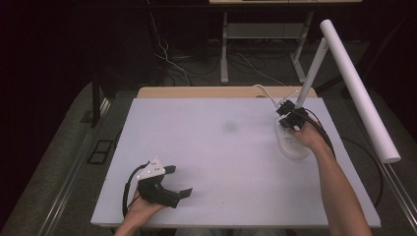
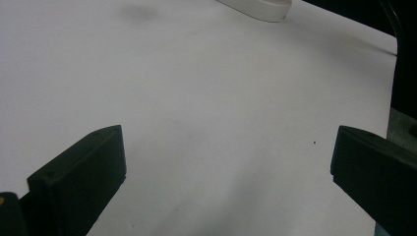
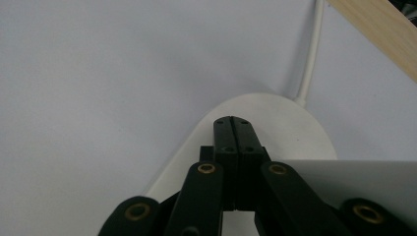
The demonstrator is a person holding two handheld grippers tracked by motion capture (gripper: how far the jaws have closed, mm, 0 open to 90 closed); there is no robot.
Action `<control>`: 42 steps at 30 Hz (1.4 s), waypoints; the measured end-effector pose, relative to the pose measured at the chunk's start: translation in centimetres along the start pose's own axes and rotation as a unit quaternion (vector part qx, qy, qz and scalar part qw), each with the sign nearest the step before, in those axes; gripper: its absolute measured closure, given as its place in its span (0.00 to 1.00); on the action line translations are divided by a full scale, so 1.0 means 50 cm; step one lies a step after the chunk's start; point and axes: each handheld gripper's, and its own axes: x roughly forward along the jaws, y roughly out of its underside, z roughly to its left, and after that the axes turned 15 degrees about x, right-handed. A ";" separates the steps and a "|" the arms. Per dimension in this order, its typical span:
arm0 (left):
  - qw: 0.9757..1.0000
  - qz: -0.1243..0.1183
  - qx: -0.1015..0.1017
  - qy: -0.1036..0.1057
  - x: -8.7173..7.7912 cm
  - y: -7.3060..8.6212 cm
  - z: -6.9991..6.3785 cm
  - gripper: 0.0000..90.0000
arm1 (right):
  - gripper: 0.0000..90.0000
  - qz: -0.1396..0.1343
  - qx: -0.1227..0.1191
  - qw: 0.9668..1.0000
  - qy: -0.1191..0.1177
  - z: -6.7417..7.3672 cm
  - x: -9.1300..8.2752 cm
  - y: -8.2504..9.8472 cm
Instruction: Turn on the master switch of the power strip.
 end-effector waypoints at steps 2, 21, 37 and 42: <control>1.000 0.000 0.000 0.000 0.000 0.000 0.001 0.00 | 1.00 0.000 0.000 1.000 -0.001 0.000 -0.003 0.001; 1.000 -0.004 -0.004 0.002 0.002 -0.002 -0.002 0.00 | 0.99 -0.044 0.001 0.998 -0.045 0.047 -0.083 0.001; 1.000 -0.005 0.001 0.004 0.002 -0.004 -0.003 0.00 | 0.35 -0.113 0.035 0.985 -0.122 0.093 -0.186 0.045; 1.000 -0.005 0.001 0.004 0.003 -0.004 -0.003 0.00 | 0.10 -0.123 0.057 0.977 -0.166 0.096 -0.204 0.076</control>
